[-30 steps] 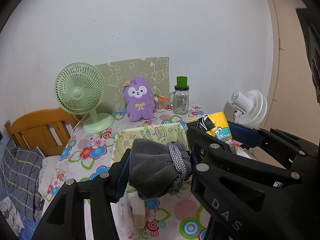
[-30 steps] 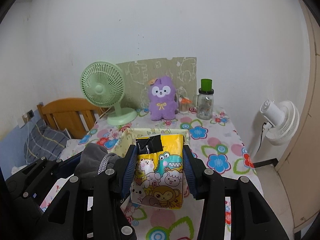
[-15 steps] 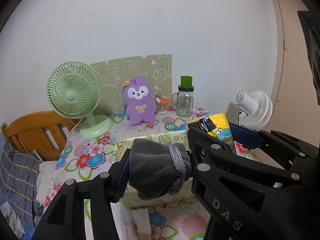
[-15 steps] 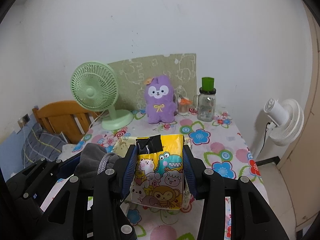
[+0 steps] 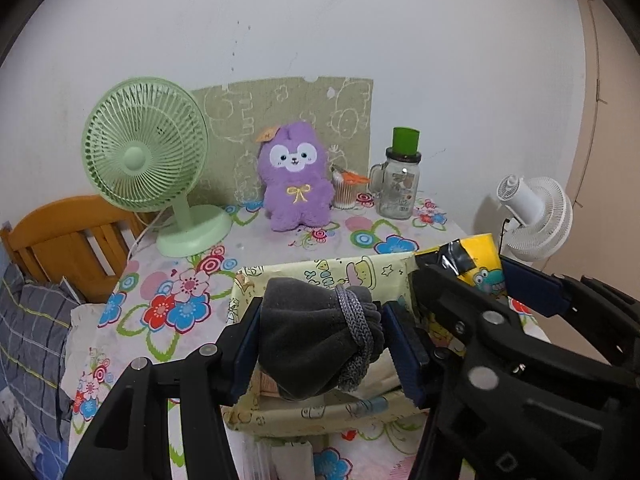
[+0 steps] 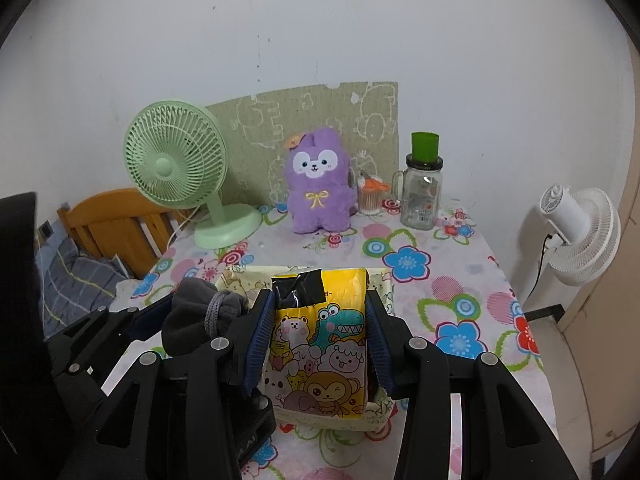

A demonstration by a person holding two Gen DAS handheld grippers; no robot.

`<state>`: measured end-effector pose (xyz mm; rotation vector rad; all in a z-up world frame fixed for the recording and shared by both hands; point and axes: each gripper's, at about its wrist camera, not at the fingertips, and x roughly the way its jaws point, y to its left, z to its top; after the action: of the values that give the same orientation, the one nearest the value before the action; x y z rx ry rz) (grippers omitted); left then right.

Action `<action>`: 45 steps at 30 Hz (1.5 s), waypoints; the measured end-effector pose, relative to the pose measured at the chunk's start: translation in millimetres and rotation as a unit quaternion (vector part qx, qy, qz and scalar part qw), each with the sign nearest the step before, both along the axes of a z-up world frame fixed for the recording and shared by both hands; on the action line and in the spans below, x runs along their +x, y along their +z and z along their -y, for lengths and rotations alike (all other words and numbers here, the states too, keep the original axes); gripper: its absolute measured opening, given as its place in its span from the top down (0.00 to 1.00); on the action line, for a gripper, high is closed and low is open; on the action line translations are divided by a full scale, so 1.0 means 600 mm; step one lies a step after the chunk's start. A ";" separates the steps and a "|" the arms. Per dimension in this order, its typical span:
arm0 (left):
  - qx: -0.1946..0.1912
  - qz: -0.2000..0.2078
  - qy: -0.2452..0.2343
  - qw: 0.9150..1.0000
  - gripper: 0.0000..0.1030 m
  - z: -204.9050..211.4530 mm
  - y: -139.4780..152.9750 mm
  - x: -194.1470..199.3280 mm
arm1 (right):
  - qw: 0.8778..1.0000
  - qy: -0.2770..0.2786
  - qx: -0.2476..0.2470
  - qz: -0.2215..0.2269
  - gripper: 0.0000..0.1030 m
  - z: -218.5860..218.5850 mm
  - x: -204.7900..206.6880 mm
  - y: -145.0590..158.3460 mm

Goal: Organize soft objects
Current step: 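Carry the yellow packet with the right tool while the left tool carries the grey glove over the box, then open the right tool to drop the yellow packet while the left tool releases the grey glove into the box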

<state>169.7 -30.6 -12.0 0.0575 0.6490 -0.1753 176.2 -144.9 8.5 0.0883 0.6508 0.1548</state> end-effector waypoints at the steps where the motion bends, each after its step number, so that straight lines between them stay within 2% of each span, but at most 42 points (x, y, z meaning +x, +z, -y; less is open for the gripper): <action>1: -0.001 -0.004 0.000 1.000 0.38 -0.001 -0.005 0.007 | 1.000 0.000 0.000 -0.002 0.53 -0.001 0.005 -0.003; 4: -0.001 -0.009 0.003 1.000 0.33 -0.004 -0.020 0.024 | 1.000 0.000 -0.002 -0.010 0.53 -0.002 0.017 -0.015; 9: -0.003 -0.028 -0.002 1.000 0.31 -0.008 -0.045 0.049 | 1.000 0.007 0.001 -0.020 0.53 -0.005 0.033 -0.030; 13: 0.005 -0.037 -0.002 0.999 0.25 -0.013 -0.063 0.053 | 1.000 0.018 -0.012 -0.017 0.53 -0.015 0.041 -0.036; 23: 0.027 -0.038 0.002 0.999 0.15 -0.024 -0.071 0.043 | 0.999 0.029 -0.012 -0.017 0.53 -0.031 0.070 -0.056; 29: 0.034 -0.033 0.004 0.999 0.15 -0.029 -0.070 0.035 | 0.999 0.037 -0.001 -0.021 0.51 -0.041 0.083 -0.068; 30: 0.033 -0.031 0.004 0.999 0.15 -0.030 -0.070 0.034 | 0.999 0.039 -0.001 -0.020 0.49 -0.043 0.084 -0.070; 32: 0.035 -0.032 0.003 0.999 0.14 -0.031 -0.072 0.034 | 0.999 0.044 0.005 -0.020 0.36 -0.045 0.086 -0.072; 34: 0.034 -0.034 0.004 0.999 0.14 -0.032 -0.074 0.035 | 0.999 0.045 0.019 -0.017 0.20 -0.043 0.085 -0.073; 36: 0.035 -0.035 0.012 0.999 0.14 -0.035 -0.074 0.037 | 0.999 0.041 0.028 -0.009 0.12 -0.040 0.079 -0.071; 38: 0.023 -0.036 0.007 0.999 0.13 -0.038 -0.073 0.036 | 0.999 0.038 0.029 -0.005 0.11 -0.037 0.074 -0.070; 45: 0.023 -0.026 0.004 0.999 0.13 -0.030 -0.062 0.018 | 0.999 0.030 0.019 -0.005 0.10 -0.031 0.050 -0.066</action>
<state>180.2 -12.5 -49.3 0.0947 0.7052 -0.1543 206.2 -126.5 -30.9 0.1058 0.6618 0.2256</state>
